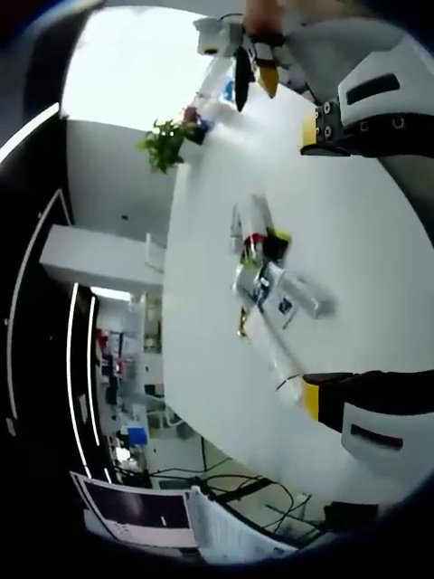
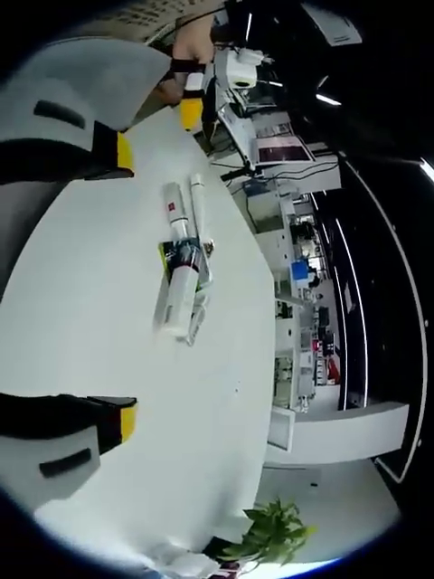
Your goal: Arrange the skincare products in the storage area until every visible bottle or jar stands upright without overlapping.
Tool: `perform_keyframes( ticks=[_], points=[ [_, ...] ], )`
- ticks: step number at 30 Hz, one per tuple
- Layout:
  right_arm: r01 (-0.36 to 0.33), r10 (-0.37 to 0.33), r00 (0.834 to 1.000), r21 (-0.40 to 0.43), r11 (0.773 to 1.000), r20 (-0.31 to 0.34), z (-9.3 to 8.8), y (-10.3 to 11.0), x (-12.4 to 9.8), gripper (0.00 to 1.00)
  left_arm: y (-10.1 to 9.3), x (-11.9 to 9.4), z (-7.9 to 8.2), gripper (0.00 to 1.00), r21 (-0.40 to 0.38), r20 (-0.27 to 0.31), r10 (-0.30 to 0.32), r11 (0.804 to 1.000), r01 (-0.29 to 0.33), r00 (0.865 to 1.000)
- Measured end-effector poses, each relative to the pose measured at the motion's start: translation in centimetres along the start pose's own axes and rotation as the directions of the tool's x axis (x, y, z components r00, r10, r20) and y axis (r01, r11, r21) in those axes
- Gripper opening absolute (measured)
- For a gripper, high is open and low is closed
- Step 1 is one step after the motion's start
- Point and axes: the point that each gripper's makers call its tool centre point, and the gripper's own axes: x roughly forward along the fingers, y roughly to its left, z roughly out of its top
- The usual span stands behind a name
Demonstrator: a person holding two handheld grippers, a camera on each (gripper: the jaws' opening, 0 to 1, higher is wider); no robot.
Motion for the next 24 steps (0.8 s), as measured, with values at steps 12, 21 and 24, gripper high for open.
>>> perform_keyframes(
  ticks=[12, 21, 24],
  points=[
    [-0.007, 0.006, 1.0, -0.018, 1.0, -0.015, -0.1, 0.2, 0.1, 1.0, -0.2, -0.1, 0.0, 0.97, -0.001, -0.004, -0.007, 1.0, 0.007, 1.0],
    [0.019, -0.019, 1.0, 0.05, 0.999, -0.003, 0.3, -1.2, 0.1, 0.99, -0.2, -0.1, 0.2, 0.97, 0.002, 0.002, -0.009, 1.0, 0.009, 1.0],
    [0.018, -0.017, 1.0, 0.029, 0.999, -0.02, 0.2, -1.4, 0.4, 0.99, -0.2, -0.1, 0.1, 0.97, 0.007, -0.002, -0.009, 1.0, 0.009, 1.0]
  ],
)
